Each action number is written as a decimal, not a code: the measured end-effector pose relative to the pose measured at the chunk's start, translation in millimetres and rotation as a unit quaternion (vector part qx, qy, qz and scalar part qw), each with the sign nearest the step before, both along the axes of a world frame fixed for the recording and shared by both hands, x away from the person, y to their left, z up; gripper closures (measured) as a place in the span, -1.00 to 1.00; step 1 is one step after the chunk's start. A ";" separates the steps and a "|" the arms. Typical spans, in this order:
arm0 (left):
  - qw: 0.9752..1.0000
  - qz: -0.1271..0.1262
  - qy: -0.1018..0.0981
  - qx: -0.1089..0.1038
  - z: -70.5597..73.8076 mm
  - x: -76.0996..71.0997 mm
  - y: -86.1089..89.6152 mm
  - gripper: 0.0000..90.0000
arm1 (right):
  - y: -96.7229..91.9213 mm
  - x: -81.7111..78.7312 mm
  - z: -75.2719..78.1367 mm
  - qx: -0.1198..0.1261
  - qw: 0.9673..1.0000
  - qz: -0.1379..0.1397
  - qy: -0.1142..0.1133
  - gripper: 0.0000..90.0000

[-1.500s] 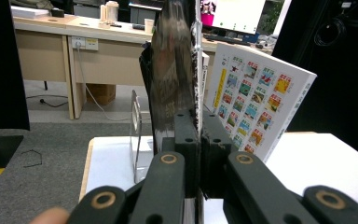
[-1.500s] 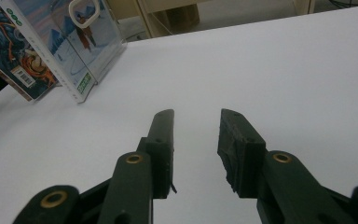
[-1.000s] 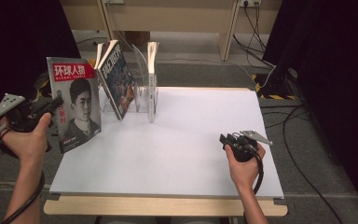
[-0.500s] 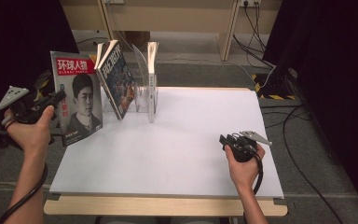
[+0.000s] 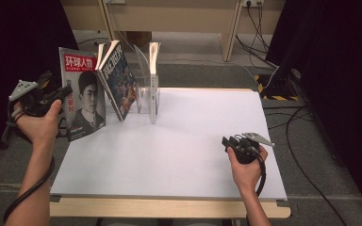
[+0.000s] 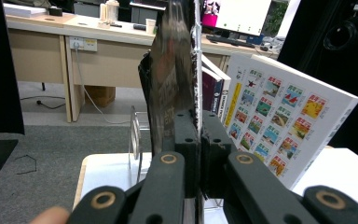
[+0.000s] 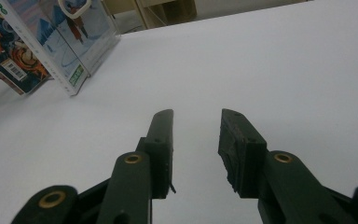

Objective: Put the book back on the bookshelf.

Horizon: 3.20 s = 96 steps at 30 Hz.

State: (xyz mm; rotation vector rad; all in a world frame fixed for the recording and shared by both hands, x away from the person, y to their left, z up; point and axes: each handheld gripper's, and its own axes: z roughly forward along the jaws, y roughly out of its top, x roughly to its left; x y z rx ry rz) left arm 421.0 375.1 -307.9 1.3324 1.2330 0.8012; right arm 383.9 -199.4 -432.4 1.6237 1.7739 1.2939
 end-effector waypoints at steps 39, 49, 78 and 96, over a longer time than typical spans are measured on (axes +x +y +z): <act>0.999 0.031 -0.008 0.003 -9.4 71.6 -11.2 0.93 | 0.7 2.1 -7.9 -0.006 1.000 0.007 0.011 0.46; 0.998 0.058 -0.032 -0.003 -17.1 93.1 -11.3 0.93 | -1.2 3.6 -11.6 -0.009 1.000 0.005 0.015 0.46; 1.000 0.005 0.012 0.021 -88.3 29.6 6.0 0.81 | 3.3 0.8 -13.1 -0.013 1.000 0.010 0.019 0.45; 0.995 0.029 0.086 -0.043 -81.3 53.8 6.1 0.50 | 5.1 2.5 -15.8 -0.012 0.999 0.018 0.028 0.43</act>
